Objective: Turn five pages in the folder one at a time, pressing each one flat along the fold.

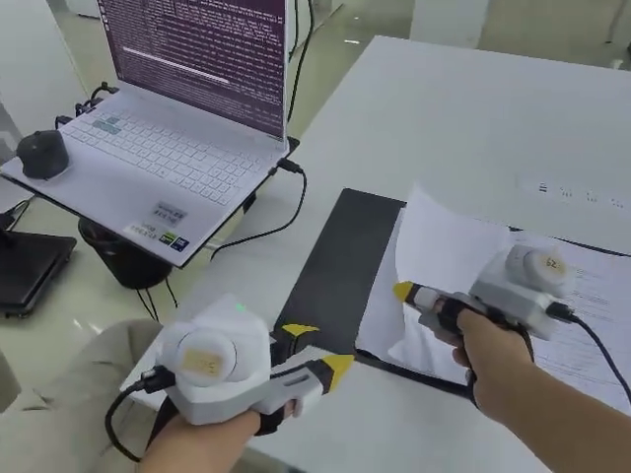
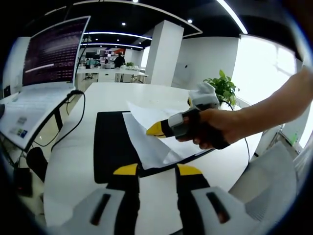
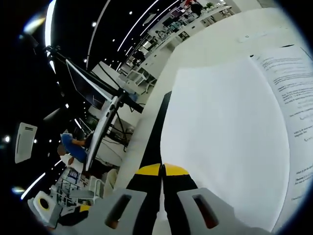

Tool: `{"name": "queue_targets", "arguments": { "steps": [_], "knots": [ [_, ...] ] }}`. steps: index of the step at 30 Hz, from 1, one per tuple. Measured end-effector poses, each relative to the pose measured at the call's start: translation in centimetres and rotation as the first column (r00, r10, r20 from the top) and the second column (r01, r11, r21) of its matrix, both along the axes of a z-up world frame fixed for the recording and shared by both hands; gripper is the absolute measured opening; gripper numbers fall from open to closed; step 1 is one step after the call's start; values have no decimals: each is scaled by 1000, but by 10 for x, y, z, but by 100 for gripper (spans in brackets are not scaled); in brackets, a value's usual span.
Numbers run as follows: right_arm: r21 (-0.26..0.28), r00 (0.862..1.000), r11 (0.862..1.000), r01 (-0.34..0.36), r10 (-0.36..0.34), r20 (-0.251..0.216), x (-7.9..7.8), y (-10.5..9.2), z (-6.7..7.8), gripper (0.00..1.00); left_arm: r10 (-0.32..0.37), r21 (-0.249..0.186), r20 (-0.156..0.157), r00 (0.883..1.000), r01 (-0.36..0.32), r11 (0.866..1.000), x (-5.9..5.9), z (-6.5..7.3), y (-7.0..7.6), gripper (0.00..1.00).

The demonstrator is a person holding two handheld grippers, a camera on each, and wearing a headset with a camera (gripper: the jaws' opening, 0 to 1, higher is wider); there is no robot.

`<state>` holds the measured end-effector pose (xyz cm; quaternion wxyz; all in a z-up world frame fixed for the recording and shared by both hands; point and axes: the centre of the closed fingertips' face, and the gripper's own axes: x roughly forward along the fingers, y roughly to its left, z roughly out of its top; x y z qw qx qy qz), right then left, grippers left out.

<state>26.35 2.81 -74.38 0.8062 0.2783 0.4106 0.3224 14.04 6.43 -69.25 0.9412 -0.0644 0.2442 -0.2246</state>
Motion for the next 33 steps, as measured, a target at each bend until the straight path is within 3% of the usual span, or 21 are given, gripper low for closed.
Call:
{"name": "queue_targets", "arguments": {
  "steps": [10,18,22,29,33],
  "knots": [
    [-8,999,1000,-6,5,-39,-7,9,-16,0,0,14,-22,1000,0,1000,-1,-8,0,27],
    [3,999,1000,-20,20,-43,-15,15,-16,6,-5,23,-24,1000,5,1000,7,-11,-4,26],
    [30,998,1000,-7,9,-54,-11,13,-18,8,-15,28,-26,1000,16,999,11,-12,-8,26],
    [74,999,997,21,-17,-46,-8,6,-6,7,-42,45,-26,999,43,998,21,-17,-19,25],
    [103,999,994,42,-39,-33,-3,-8,4,8,-64,54,-28,998,66,996,32,-23,-31,25]
  ]
}}
